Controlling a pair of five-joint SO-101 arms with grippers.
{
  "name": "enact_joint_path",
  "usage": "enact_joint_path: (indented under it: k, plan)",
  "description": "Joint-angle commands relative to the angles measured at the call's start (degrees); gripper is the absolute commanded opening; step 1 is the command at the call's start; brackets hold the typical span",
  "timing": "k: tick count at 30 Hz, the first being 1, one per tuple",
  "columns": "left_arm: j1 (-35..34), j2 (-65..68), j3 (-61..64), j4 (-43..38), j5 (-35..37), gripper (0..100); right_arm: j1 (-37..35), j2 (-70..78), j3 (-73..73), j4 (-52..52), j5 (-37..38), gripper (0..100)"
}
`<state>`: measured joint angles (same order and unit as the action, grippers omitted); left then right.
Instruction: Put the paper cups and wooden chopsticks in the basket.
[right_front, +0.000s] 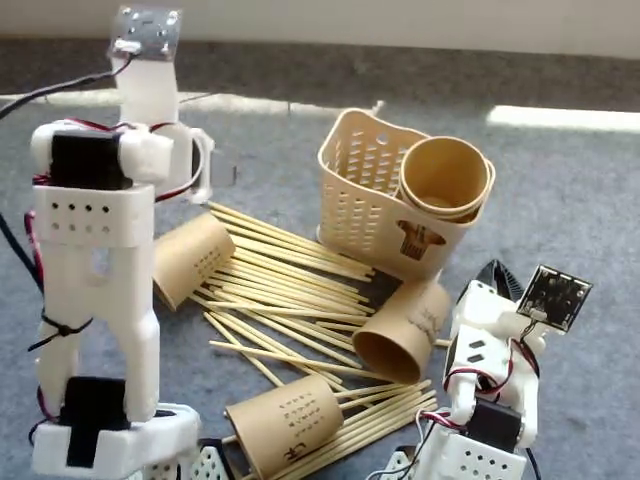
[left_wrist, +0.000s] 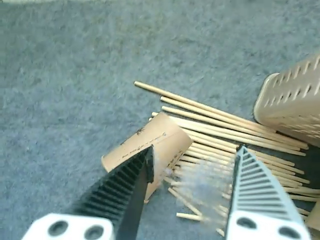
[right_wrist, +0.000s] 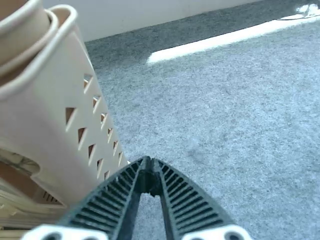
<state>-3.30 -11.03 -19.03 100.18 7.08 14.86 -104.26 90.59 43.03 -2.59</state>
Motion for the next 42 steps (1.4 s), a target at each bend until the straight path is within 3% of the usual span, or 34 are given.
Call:
enact_joint_path:
  k: [1,9,12,19,24,35,42]
  plan:
    - [-4.70,-4.97,5.85,0.26,-0.09,25,0.40,-0.31,-0.13,-1.36,-0.53,1.1]
    - [-12.35,-6.55,18.15,0.26,-0.18,26,-0.57,-0.31,-0.13,-1.36,-0.44,1.1]
    - [-14.20,-6.55,20.97,0.26,-0.26,26,-2.33,-0.31,0.92,-1.36,2.73,1.1]
    - [-15.08,-6.46,28.26,0.26,-0.26,26,-3.47,-0.31,1.45,-1.36,4.13,1.1]
    - [-15.16,-6.46,32.84,-0.26,0.09,35,-3.47,-0.31,1.45,-1.36,4.22,1.1]
    - [-14.46,-6.46,45.23,-18.99,0.70,35,-3.47,-0.31,1.45,-1.45,4.22,1.1]
    - [-6.20,-6.46,45.76,-24.35,5.71,35,-3.47,-0.31,1.54,-1.45,4.22,1.1]
